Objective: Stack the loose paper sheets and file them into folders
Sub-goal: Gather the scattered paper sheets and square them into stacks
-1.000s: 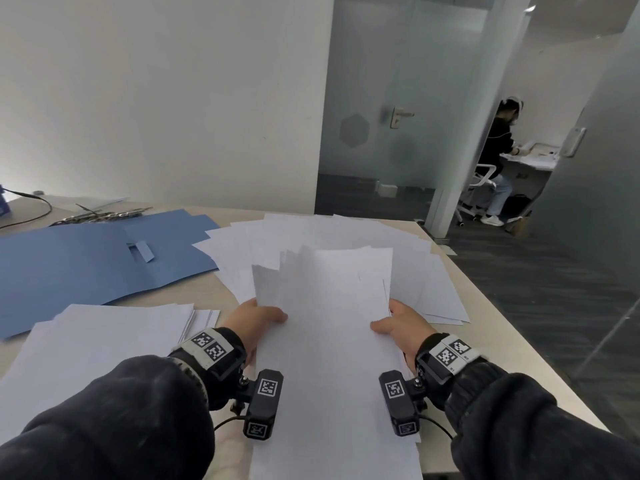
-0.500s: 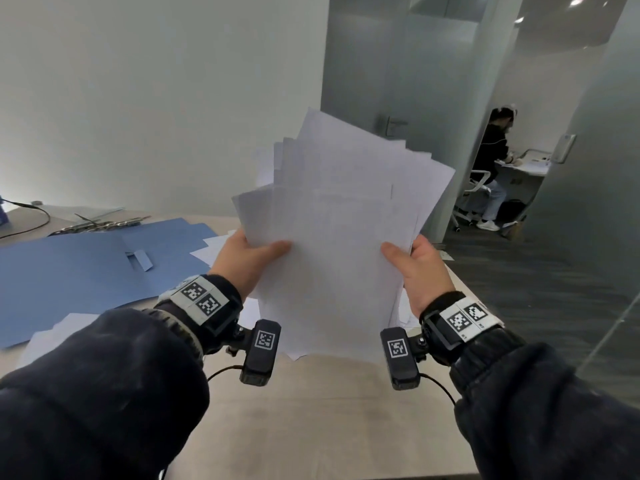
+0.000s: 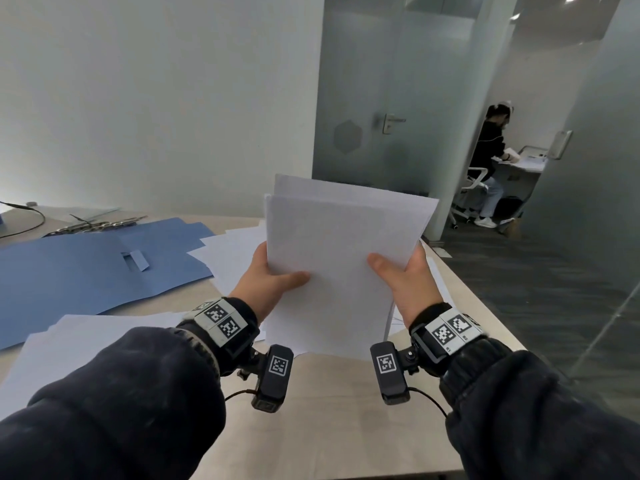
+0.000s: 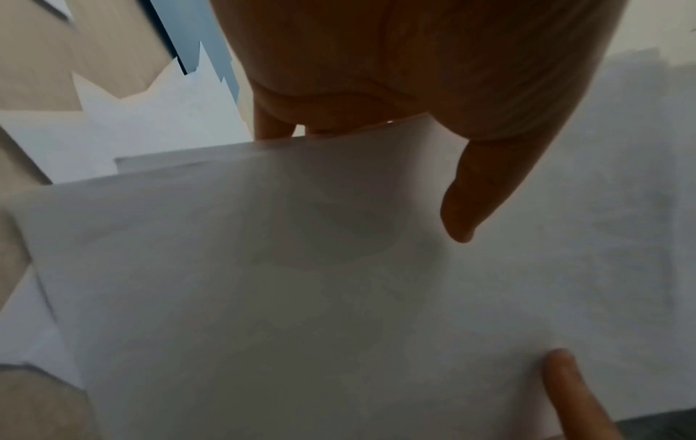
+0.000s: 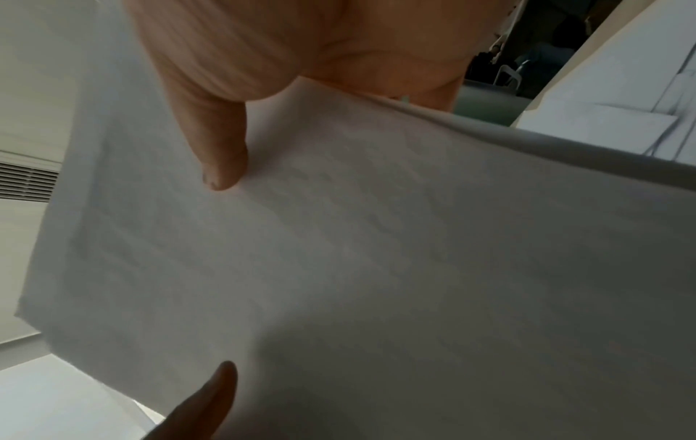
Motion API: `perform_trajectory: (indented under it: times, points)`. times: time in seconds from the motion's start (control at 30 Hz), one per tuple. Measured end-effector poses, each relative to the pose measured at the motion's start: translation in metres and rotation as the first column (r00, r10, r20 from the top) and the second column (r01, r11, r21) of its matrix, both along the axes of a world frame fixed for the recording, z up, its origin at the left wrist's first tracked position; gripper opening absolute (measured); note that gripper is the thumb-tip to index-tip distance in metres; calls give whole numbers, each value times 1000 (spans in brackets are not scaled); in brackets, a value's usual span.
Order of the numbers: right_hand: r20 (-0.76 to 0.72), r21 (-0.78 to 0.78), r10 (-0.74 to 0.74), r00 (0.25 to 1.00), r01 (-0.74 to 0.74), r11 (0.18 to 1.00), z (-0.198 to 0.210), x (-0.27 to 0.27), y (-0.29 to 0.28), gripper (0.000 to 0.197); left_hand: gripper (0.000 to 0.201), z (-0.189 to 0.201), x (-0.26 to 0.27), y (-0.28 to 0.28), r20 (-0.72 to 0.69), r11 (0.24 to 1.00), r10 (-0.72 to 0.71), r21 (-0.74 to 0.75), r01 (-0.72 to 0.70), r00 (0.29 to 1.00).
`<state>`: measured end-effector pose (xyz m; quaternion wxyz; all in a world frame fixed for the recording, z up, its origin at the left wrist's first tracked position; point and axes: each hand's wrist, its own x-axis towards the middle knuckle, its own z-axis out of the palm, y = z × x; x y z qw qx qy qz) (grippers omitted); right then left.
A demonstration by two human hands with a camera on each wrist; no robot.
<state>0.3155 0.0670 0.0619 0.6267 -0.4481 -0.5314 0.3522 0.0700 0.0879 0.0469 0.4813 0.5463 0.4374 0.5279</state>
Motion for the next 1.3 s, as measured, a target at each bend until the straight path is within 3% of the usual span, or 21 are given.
perform_trajectory:
  times: [0.2,0.43,0.7,0.87,1.07,1.13,1.23,1.3]
  points:
    - [10,33,-45,999,45,998,-7,4,-4,58,82,-14,3,-7,-94,999,-14,27,17,995]
    - [36,18,-100,994,99,995,2,2,2,61,55,-2,10,-2,-83,999,-8,42,12,997]
    - [30,-85,-43,999,46,995,-29,7,-8,35,49,-22,9,-11,-48,999,7,-39,-9,999]
    - [-12,-164,4,1000,-6,986,-29,6,-9,22,27,-19,12,-11,-34,997,-7,-71,4,999]
    - [-55,-151,40,998,-48,987,-25,9,-12,31,60,-17,6,-11,19,997,-53,-54,54,998]
    - [-53,-163,22,998,-30,986,-33,7,-12,35,53,-24,8,-14,24,995,-56,-84,58,998]
    - [-41,-177,2,999,-9,984,-37,5,-14,31,25,-30,8,-17,-1,993,-23,-117,22,1000]
    - [-23,-184,3,1000,-7,983,-34,3,-14,26,21,-31,4,-18,-21,993,-13,-118,11,1000]
